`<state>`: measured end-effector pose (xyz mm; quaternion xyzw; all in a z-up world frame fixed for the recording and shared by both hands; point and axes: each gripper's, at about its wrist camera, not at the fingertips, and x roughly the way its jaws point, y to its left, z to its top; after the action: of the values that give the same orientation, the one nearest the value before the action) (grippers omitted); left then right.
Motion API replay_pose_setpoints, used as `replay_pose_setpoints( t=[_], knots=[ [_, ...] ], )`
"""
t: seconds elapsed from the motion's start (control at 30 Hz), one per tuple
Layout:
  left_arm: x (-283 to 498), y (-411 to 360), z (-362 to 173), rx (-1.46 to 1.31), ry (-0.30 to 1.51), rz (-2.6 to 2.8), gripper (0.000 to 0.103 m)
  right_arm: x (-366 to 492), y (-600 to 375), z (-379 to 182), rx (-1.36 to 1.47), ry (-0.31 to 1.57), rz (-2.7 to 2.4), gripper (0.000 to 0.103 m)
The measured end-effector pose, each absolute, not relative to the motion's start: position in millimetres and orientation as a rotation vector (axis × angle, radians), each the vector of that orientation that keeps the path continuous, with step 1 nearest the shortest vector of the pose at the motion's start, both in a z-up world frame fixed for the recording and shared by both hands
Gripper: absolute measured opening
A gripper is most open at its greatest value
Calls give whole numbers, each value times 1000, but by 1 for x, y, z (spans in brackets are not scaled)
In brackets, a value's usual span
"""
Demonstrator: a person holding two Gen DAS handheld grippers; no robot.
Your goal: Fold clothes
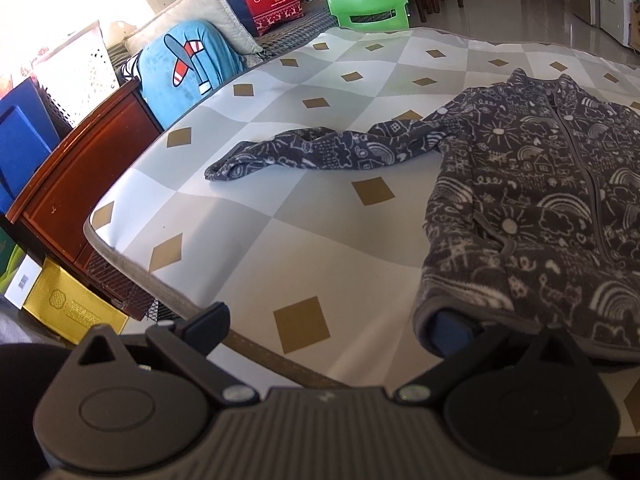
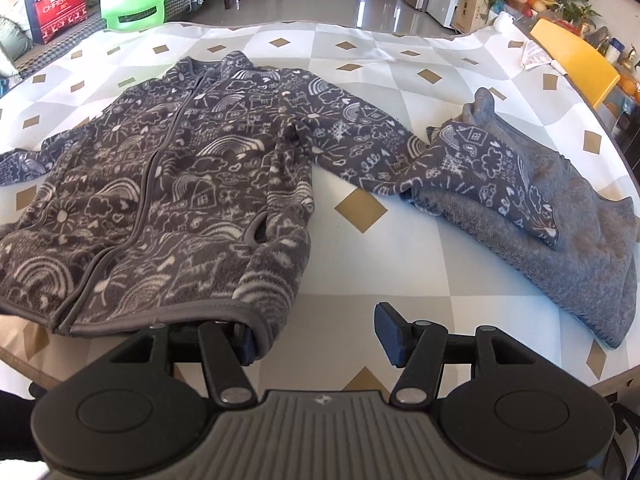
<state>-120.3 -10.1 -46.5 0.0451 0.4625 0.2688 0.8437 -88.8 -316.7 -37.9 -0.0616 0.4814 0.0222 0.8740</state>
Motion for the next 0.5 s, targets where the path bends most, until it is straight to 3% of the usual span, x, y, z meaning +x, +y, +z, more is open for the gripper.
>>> replay_pose_setpoints(
  t=[0.23,0.5],
  knots=[
    [-123,-9,-47,51,1015,534,103,-104,-317,-34,-141,1013,83,56],
    [-140,-4,-29,13,936,547,103,-107,-321,-28,-113,1002,74,56]
  ],
)
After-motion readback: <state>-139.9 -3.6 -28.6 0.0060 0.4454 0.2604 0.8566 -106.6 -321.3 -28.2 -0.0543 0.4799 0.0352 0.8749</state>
